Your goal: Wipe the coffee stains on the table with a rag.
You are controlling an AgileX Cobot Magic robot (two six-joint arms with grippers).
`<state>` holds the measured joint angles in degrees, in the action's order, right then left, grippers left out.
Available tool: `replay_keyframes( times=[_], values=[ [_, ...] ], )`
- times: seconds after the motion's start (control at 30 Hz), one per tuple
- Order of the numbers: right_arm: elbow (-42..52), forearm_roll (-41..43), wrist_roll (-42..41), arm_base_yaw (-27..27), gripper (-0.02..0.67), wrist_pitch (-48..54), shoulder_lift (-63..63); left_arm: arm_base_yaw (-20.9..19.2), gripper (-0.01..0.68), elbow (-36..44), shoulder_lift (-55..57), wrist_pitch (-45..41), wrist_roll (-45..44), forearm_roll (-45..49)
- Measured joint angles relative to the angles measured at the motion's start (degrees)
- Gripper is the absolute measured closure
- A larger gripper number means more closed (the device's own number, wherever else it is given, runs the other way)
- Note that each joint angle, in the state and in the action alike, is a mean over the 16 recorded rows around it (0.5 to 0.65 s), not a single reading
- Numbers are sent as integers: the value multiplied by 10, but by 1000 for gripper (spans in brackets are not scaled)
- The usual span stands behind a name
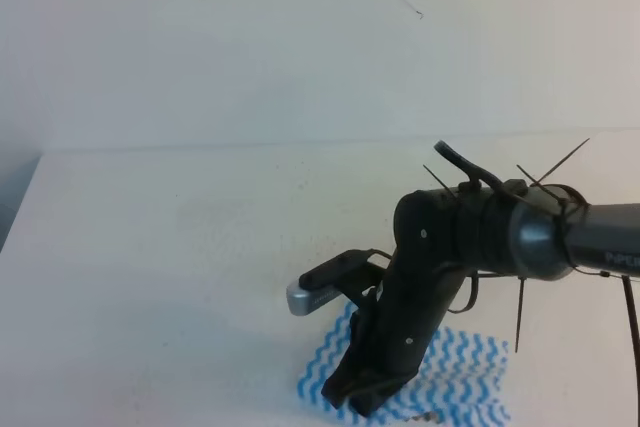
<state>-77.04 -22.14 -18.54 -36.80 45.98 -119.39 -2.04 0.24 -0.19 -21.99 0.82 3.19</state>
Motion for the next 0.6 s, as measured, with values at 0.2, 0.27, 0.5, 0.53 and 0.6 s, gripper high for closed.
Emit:
replay_keyframes(
  times=[0.2,0.27,0.5,0.53,0.6],
  values=[
    [2,61,42,-7,651,5,2,0,676,2,-2,1,0,0],
    [5,80,56,6,651,10,4,0,676,2,-2,1,1,0],
    [28,114,64,71,651,35,19,0,676,4,-3,2,1,0],
    [32,109,58,79,651,39,22,0,676,4,-3,2,1,0],
    [39,91,40,91,651,48,28,0,676,4,-3,2,1,0]
  ],
)
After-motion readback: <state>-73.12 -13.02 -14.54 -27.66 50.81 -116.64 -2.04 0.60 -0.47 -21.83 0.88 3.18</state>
